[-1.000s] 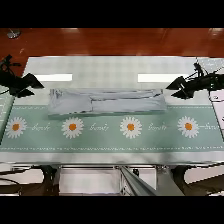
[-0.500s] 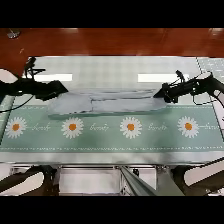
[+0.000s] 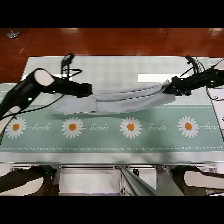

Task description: Fold the shirts.

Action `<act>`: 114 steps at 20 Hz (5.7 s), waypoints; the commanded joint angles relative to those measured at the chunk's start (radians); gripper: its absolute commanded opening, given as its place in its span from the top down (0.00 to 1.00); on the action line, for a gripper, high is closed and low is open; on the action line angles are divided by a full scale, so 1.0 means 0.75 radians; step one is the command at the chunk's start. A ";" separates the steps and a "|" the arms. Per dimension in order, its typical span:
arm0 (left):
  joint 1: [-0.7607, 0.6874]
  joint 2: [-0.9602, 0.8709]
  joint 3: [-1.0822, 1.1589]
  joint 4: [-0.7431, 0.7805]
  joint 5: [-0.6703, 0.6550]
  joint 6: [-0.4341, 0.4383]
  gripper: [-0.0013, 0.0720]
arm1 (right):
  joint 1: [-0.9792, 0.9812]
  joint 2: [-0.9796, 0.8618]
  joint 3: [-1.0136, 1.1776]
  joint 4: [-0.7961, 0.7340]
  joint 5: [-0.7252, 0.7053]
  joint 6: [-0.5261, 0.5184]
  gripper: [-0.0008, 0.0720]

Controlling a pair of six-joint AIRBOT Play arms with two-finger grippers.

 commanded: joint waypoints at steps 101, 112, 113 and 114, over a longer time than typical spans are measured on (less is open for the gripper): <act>0.457 0.948 -0.800 -0.052 -0.070 -0.025 0.95 | 0.073 -0.034 1.141 -0.295 0.447 0.528 0.95; 0.457 0.948 -0.800 -0.051 -0.054 -0.025 0.95 | -0.639 0.529 0.318 -0.777 0.533 0.573 0.95; 0.457 0.948 -0.800 -0.051 -0.047 -0.025 0.95 | -0.706 0.605 0.200 -0.859 0.514 0.586 0.95; 0.457 0.948 -0.800 -0.051 -0.039 -0.025 0.95 | -0.765 0.675 0.090 -0.933 0.496 0.599 0.95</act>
